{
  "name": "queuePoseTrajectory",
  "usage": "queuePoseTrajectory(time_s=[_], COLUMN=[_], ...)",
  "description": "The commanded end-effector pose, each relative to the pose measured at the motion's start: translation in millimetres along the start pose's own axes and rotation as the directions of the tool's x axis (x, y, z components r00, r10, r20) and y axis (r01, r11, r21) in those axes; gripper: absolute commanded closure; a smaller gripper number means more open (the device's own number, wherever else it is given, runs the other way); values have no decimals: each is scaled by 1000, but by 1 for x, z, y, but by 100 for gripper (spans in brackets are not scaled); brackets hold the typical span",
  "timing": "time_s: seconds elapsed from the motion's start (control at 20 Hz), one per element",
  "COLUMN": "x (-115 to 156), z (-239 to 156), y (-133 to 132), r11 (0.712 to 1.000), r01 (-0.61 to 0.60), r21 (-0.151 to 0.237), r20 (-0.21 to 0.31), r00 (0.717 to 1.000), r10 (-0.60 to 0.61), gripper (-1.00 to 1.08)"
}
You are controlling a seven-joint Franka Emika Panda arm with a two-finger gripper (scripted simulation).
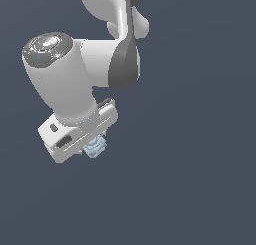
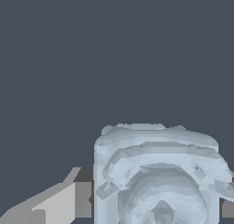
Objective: Pick up the object and move it to a goal position.
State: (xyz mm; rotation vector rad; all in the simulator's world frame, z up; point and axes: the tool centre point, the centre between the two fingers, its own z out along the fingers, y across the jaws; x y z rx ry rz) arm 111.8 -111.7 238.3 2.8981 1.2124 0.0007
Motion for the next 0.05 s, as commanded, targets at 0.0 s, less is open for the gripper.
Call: queuePoseTrajectory(time_s=[0.0], x=[0], z=[-1], y=[1], r11=[1000], r01=[0], r21=[0], r20=[0], r00=[1000], r10=[0], gripper=[108])
